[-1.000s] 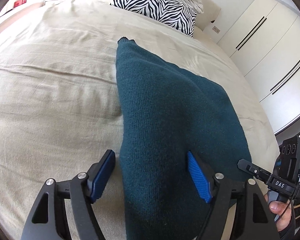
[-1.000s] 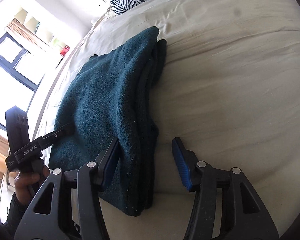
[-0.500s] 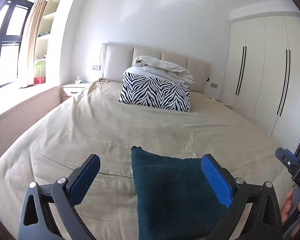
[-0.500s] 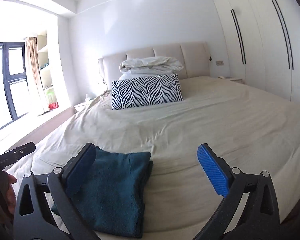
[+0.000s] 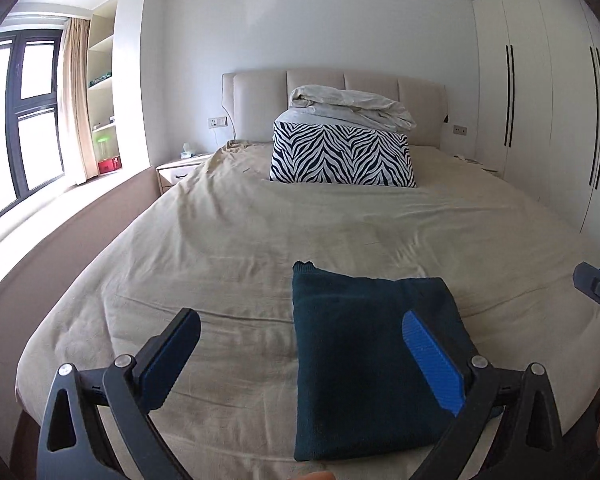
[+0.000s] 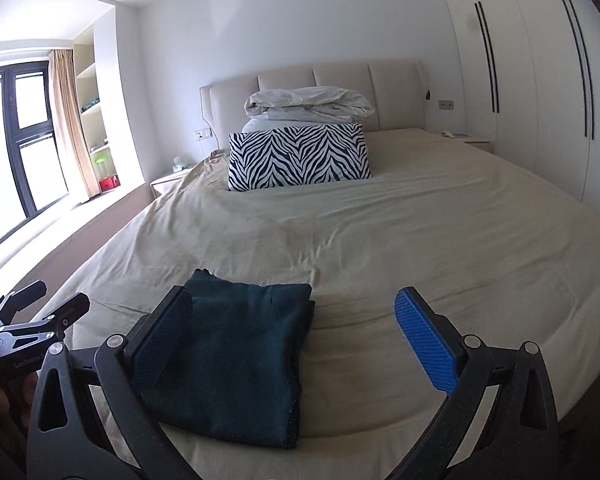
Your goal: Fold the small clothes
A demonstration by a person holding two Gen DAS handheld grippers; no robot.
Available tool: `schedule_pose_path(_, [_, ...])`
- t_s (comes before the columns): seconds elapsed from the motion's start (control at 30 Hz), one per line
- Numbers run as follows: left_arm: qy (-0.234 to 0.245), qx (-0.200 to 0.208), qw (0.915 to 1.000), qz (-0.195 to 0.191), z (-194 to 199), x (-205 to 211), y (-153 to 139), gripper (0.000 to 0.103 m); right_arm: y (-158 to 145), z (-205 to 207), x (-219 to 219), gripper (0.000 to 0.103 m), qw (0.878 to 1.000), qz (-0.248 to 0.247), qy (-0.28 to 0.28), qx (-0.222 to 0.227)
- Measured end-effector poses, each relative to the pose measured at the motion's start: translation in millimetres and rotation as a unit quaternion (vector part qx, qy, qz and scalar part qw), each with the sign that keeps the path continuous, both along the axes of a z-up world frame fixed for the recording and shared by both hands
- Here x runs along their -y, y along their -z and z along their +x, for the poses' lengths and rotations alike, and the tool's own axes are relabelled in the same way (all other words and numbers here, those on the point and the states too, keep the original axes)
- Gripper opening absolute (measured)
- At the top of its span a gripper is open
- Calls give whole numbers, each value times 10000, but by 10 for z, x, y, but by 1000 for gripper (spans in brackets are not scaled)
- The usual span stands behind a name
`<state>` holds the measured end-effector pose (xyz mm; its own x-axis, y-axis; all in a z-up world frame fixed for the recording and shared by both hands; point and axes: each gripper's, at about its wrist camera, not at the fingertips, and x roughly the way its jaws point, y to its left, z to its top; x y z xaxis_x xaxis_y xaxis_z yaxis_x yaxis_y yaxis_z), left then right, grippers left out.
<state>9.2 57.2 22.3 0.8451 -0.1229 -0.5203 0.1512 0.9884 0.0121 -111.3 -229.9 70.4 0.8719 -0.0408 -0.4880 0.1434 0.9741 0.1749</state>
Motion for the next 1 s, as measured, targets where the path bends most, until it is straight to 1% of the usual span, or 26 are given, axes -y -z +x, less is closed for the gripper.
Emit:
schedule_pose_path(0.1, [-128,-369,9991,179,3,40,183,103,168,53,-10,103,9994,-28,191,-270])
schedule_pose_path(0.17, [-115,-585,9977,329,10,75,302,103,295,113,-51,103,9978,-242,276,-557])
schedule_pose_path(0.23, [-57,-797,9962,360,2,94,410,103,412,143,-93,103,9958,-393,297,-770])
schedule_pose_path(0.37, [62,-1239,9918,302,9,115,591,103,611,177,-93,103,9920,-219,296,-1205])
schedule_pose_path(0.47, [22,-1491,9885,251,39,89,700,103,718,202,-84,103,9899,-127,318,-1378])
schedule_pose_path(0.6, [-38,-1587,9870,242,24,67,753,103,771,225,-81,103,9884,-128,302,-1480])
schedule_pose_path(0.87, [-79,-1708,9850,241,-9,32,789,103,688,191,-205,103,9875,-273,152,-1544])
schedule_pose_path(1.0, [-75,-1740,9844,232,-12,22,803,103,702,205,-250,103,9864,-273,70,-1617])
